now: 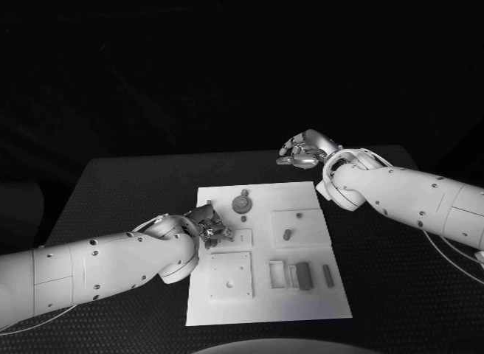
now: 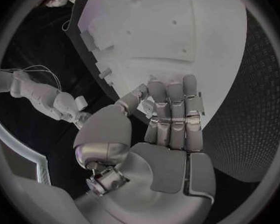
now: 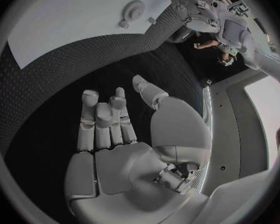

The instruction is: Assemble the parts on the task board

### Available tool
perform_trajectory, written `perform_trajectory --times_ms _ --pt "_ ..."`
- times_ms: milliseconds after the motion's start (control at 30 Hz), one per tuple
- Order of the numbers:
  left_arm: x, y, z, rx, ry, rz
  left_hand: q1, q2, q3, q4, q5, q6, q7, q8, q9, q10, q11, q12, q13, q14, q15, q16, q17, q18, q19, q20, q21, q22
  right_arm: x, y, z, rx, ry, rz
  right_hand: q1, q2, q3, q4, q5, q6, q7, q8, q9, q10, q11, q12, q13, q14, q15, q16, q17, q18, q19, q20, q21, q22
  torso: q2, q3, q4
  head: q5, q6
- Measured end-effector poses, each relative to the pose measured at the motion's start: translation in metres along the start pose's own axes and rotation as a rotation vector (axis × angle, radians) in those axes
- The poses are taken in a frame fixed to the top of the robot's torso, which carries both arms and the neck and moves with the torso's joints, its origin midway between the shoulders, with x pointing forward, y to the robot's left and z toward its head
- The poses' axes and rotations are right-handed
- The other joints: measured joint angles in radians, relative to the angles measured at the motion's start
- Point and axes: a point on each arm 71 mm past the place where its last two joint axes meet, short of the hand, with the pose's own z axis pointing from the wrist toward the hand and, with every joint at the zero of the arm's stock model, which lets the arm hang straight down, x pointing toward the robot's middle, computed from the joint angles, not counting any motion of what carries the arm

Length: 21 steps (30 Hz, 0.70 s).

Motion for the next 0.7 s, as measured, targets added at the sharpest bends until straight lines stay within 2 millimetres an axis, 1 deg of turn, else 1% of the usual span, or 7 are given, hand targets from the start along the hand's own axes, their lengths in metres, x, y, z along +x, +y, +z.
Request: perform_trajectory --times_ms 100,600,700 --pt "0.0005 0.0001 0.0005 0.003 -0.003 0.005 0.0 0.0 0.002 0.003 0.004 0.0 0.0 0.002 0.006 0.0 0.0 0.0 0.0 0.0 0.0 0.001 -0.003 0.0 0.0 0.0 0.0 0.002 0.0001 0.0 -0.0001 0.0 0.001 0.0 0.0 0.0 0.0 0.0 0.0 -0.002 0.002 0.0 0.0 0.0 0.0 0.0 0.0 0.0 0.0 0.0 0.0 0.0 0.0 0.0 0.0 0.0 0.0 0.0001 -0.0002 -0.001 0.0" --pt "0.006 -0.0041 0.0004 0.017 0.003 0.014 0.0 0.0 0.003 0.006 0.004 0.003 0.0 0.001 0.007 0.003 -0.003 0.016 0.001 0.0 0.0 0.02 -0.014 0.0 0.0 0.0 0.0 0.012 0.0003 0.0001 -0.0003 -0.001 0.005 0.0 0.0 0.0 -0.003 0.003 0.0 -0.002 0.002 0.0 0.001 0.0 0.0 0.0 -0.001 -0.001 0.001 0.0 0.0 -0.001 0.0 0.0 0.0 0.0 0.0 0.0002 -0.0004 -0.003 0.0" --pt "0.0061 -0.004 0.0001 0.017 0.004 0.013 0.0 0.0 0.003 0.008 0.004 0.003 0.0 0.001 0.009 0.003 -0.003 0.016 0.001 0.0 0.0 0.024 -0.015 0.0 0.0 0.0 0.0 0.013 0.0003 0.0001 -0.0004 -0.001 0.007 0.0 -0.001 0.001 -0.003 0.003 0.0 -0.002 0.002 0.0 0.001 0.0 0.0 0.0 -0.001 -0.001 0.002 0.0 0.0 -0.002 0.0 0.0 0.0 0.0 0.0 0.0002 -0.0004 -0.003 -0.001"
